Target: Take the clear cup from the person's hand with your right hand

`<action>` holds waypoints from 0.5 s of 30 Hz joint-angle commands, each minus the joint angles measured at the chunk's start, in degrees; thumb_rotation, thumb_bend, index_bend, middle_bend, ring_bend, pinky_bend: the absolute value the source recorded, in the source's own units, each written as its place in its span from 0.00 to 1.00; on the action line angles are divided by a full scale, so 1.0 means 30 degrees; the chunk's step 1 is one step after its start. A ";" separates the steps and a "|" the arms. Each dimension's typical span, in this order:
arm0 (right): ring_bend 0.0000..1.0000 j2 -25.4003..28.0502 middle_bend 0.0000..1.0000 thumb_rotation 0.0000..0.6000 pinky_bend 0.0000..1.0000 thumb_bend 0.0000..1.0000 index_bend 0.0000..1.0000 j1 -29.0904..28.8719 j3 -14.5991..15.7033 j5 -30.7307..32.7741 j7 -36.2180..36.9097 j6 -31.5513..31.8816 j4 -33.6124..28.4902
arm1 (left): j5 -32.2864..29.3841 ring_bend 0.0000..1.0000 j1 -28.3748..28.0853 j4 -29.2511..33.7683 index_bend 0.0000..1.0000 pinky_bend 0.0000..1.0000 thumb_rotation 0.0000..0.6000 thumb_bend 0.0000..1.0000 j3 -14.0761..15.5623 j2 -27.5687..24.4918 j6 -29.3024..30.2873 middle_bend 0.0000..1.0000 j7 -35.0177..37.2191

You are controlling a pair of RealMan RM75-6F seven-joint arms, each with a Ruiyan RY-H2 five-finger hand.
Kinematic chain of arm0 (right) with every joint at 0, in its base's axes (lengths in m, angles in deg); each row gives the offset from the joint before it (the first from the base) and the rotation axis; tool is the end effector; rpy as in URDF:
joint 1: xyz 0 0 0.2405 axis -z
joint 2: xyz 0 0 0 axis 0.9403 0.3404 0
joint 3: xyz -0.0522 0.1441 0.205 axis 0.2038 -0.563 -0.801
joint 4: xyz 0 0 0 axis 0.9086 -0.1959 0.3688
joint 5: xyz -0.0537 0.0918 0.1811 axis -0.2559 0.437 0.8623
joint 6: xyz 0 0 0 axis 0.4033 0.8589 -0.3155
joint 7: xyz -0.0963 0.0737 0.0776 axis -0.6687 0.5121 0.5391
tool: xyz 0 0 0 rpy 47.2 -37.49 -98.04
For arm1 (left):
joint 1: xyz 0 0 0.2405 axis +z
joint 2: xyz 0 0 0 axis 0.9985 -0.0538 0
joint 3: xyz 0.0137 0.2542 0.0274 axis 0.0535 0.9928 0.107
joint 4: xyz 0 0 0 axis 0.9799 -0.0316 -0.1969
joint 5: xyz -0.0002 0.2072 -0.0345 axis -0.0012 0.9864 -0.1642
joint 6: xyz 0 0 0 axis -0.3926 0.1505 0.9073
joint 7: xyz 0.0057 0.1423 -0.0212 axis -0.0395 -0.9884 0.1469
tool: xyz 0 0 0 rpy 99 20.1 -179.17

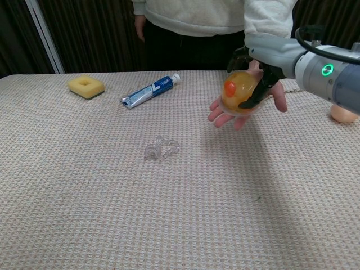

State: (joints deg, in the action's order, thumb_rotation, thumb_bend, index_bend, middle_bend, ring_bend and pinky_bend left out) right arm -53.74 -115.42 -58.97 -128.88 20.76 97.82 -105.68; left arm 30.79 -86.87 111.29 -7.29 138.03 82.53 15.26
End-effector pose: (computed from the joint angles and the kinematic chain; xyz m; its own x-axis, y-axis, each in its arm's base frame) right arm -0.0916 -0.3543 0.0126 0.4309 -0.1494 0.8900 -0.8956 -0.1912 0.4016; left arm -0.3406 0.1239 0.1848 0.2893 0.2228 0.9309 0.9389 0.1236 -0.3214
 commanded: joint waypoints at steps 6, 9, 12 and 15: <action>0.51 -0.0424 0.56 1.00 0.60 0.20 0.62 0.0033 0.0546 -0.1609 0.1325 0.0673 0.0993 | -0.0005 0.00 0.0002 0.0001 0.11 0.00 1.00 0.13 0.0001 0.0012 0.0007 0.00 -0.0040; 0.55 -0.0590 0.60 1.00 0.64 0.22 0.67 0.0168 0.0774 -0.2942 0.2423 0.0953 0.1305 | -0.0015 0.00 0.0013 0.0007 0.11 0.00 1.00 0.13 -0.0003 0.0023 0.0030 0.00 -0.0077; 0.56 -0.0550 0.61 1.00 0.65 0.23 0.68 0.0233 0.0946 -0.4208 0.3035 0.1349 0.1315 | -0.0035 0.00 0.0014 0.0010 0.11 0.00 1.00 0.13 -0.0012 0.0033 0.0035 0.00 -0.0102; 0.56 -0.0276 0.61 1.00 0.65 0.23 0.68 0.0328 0.1014 -0.4718 0.3169 0.1564 0.0885 | -0.0050 0.00 0.0010 0.0020 0.11 0.00 1.00 0.13 -0.0011 0.0033 0.0018 0.00 -0.0104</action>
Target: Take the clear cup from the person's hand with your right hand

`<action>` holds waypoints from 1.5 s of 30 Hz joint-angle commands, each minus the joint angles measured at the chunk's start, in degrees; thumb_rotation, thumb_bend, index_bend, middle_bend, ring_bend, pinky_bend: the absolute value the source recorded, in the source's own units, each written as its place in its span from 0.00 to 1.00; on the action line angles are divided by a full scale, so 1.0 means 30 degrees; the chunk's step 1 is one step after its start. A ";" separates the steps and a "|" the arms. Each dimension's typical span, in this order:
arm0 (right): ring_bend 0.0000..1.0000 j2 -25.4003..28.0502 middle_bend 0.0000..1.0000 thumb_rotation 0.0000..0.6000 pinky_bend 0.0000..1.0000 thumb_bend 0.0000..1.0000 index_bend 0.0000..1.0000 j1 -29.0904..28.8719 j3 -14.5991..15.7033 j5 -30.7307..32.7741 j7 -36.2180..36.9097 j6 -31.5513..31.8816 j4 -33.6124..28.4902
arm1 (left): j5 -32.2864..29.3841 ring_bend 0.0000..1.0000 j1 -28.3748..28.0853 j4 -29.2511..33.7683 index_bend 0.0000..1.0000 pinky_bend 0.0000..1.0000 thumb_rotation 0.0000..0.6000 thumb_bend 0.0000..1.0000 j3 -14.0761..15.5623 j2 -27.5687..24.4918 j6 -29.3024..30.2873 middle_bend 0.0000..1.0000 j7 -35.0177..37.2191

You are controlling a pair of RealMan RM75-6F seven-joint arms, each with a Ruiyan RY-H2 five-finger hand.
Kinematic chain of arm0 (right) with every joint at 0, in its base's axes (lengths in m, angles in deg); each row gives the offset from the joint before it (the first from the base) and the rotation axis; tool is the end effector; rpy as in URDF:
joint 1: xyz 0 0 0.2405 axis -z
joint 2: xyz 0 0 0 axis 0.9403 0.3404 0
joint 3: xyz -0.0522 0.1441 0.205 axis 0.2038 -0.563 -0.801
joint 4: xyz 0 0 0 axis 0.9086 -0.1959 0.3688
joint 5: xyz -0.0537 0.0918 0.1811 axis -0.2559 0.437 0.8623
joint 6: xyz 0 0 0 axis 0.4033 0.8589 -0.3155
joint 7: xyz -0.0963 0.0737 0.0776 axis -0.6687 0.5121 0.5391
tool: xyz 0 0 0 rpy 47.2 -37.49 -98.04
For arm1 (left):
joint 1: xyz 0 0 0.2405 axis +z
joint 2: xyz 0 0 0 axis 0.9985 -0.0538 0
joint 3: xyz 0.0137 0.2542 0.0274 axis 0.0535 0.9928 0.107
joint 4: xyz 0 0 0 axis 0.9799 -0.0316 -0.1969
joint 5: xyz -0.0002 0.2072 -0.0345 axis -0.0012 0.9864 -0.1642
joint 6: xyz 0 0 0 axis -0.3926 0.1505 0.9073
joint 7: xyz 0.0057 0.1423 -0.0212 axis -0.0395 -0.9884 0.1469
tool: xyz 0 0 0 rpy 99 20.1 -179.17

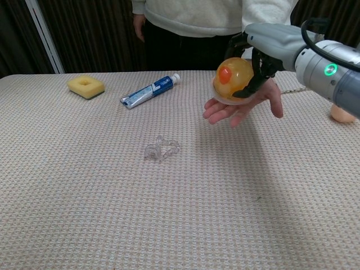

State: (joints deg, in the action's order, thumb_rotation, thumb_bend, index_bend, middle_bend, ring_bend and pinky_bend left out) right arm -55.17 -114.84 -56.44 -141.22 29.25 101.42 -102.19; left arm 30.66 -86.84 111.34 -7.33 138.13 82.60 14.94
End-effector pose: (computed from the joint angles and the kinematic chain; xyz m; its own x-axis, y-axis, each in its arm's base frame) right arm -0.0855 -0.3516 0.0169 0.3835 -0.0124 0.9235 -0.8904 -0.2703 0.3661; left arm -0.3406 0.1239 0.1845 0.2920 0.2213 0.9304 0.9378 0.1247 -0.3240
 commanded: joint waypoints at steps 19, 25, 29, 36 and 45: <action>0.56 0.6250 0.61 1.00 0.65 0.23 0.68 0.5156 0.2570 -0.2587 0.3444 0.3263 -0.3670 | -0.0022 0.00 0.0031 0.0055 0.12 0.00 1.00 0.13 -0.0004 0.0019 0.0061 0.00 -0.0134; 0.56 0.6369 0.61 1.00 0.65 0.23 0.68 0.6429 0.3467 -0.2101 0.5222 0.2655 -0.2185 | -0.0077 0.00 0.0053 0.0119 0.12 0.00 1.00 0.13 -0.0029 0.0050 0.0103 0.00 -0.0262; 0.55 0.5591 0.61 1.00 0.65 0.23 0.68 0.6651 0.4048 -0.1596 0.5235 0.1716 -0.1045 | -0.0102 0.00 0.0068 0.0132 0.12 0.00 1.00 0.13 -0.0046 0.0070 0.0132 0.00 -0.0267; 0.42 0.4252 0.47 1.00 0.50 0.23 0.59 0.6635 0.4654 -0.1231 0.4426 0.0495 0.0529 | -0.0088 0.00 0.0051 0.0098 0.12 0.00 1.00 0.13 -0.0044 0.0064 0.0095 0.00 -0.0182; 0.00 0.5034 0.00 1.00 0.04 0.10 0.12 0.6342 0.4990 0.0164 0.3099 -0.1260 -0.0254 | -0.0048 0.00 0.0059 0.0070 0.12 0.00 1.00 0.13 -0.0034 0.0053 0.0112 0.00 -0.0098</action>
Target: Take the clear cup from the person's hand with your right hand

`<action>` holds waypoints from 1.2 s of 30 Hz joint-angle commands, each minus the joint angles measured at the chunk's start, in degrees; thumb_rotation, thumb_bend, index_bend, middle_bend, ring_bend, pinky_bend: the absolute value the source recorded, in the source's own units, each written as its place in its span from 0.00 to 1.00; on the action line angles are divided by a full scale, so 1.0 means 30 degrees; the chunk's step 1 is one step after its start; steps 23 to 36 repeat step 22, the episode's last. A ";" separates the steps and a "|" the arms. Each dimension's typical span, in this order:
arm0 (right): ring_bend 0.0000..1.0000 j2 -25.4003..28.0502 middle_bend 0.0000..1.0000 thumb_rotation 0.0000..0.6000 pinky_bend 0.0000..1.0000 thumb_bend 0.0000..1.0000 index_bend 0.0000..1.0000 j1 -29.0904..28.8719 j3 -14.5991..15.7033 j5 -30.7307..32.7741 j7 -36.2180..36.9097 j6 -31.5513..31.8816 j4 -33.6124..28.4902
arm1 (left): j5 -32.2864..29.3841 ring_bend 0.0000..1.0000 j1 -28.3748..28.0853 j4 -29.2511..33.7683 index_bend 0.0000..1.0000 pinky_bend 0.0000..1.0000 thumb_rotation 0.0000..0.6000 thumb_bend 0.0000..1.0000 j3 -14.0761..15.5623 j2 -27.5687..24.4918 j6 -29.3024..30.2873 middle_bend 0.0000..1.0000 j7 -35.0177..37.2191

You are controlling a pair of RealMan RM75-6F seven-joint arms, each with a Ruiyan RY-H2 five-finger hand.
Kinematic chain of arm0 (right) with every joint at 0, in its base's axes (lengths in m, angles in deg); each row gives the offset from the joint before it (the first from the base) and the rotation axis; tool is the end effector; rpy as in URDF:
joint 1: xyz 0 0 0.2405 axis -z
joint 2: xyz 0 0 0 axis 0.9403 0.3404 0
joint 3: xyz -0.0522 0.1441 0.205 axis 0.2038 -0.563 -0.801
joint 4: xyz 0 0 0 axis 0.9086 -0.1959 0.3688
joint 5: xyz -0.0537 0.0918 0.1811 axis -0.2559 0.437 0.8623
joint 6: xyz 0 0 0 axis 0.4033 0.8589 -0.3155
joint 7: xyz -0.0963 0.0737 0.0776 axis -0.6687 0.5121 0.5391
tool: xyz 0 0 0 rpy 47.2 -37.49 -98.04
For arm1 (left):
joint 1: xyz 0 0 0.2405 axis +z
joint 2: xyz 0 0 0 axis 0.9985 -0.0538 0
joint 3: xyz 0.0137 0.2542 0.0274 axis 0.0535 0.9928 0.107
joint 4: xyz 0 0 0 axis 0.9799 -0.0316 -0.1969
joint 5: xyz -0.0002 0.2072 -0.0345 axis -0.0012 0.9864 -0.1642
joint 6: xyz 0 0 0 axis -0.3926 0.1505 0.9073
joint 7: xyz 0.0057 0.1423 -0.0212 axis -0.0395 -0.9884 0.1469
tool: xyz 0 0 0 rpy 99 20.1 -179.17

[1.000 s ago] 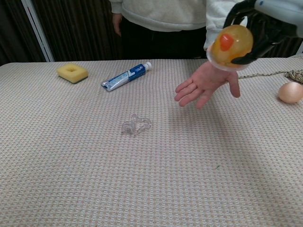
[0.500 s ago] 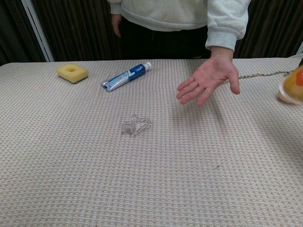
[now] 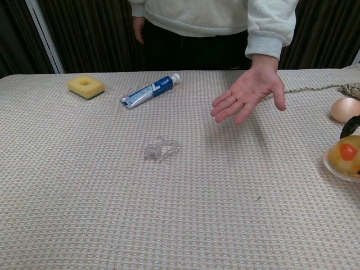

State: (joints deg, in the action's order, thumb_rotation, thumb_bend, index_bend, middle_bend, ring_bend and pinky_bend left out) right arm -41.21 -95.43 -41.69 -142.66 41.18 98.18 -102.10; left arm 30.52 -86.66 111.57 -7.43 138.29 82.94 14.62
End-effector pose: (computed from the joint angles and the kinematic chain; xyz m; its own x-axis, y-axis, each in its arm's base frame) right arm -0.2691 -0.2700 0.0496 0.4603 -0.2936 0.8378 -0.8760 0.0026 0.4822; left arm -0.3398 0.1234 0.1841 0.2912 0.2151 0.9322 0.9380 0.1274 -0.3224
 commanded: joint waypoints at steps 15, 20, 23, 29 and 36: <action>0.00 0.1756 0.00 1.00 0.01 0.08 0.09 0.1896 0.0482 -0.5389 0.1087 0.6067 0.2331 | 0.0031 0.00 0.0070 -0.0092 0.12 0.00 1.00 0.13 -0.0007 0.0054 0.0136 0.00 0.0073; 0.00 0.1336 0.00 1.00 0.00 0.08 0.09 0.2608 0.0871 -0.7233 0.2700 0.7374 0.3798 | 0.0114 0.00 0.0094 -0.0119 0.12 0.00 1.00 0.13 0.0012 0.0060 0.0205 0.00 0.0090; 0.00 0.1138 0.00 1.00 0.00 0.08 0.09 0.2782 0.0826 -0.7555 0.3254 0.7611 0.4112 | 0.0163 0.00 0.0104 -0.0136 0.12 0.00 1.00 0.13 0.0031 0.0050 0.0226 0.00 0.0130; 0.00 0.1138 0.00 1.00 0.00 0.08 0.09 0.2782 0.0826 -0.7555 0.3254 0.7611 0.4112 | 0.0163 0.00 0.0104 -0.0136 0.12 0.00 1.00 0.13 0.0031 0.0050 0.0226 0.00 0.0130; 0.00 0.1138 0.00 1.00 0.00 0.08 0.09 0.2782 0.0826 -0.7555 0.3254 0.7611 0.4112 | 0.0163 0.00 0.0104 -0.0136 0.12 0.00 1.00 0.13 0.0031 0.0050 0.0226 0.00 0.0130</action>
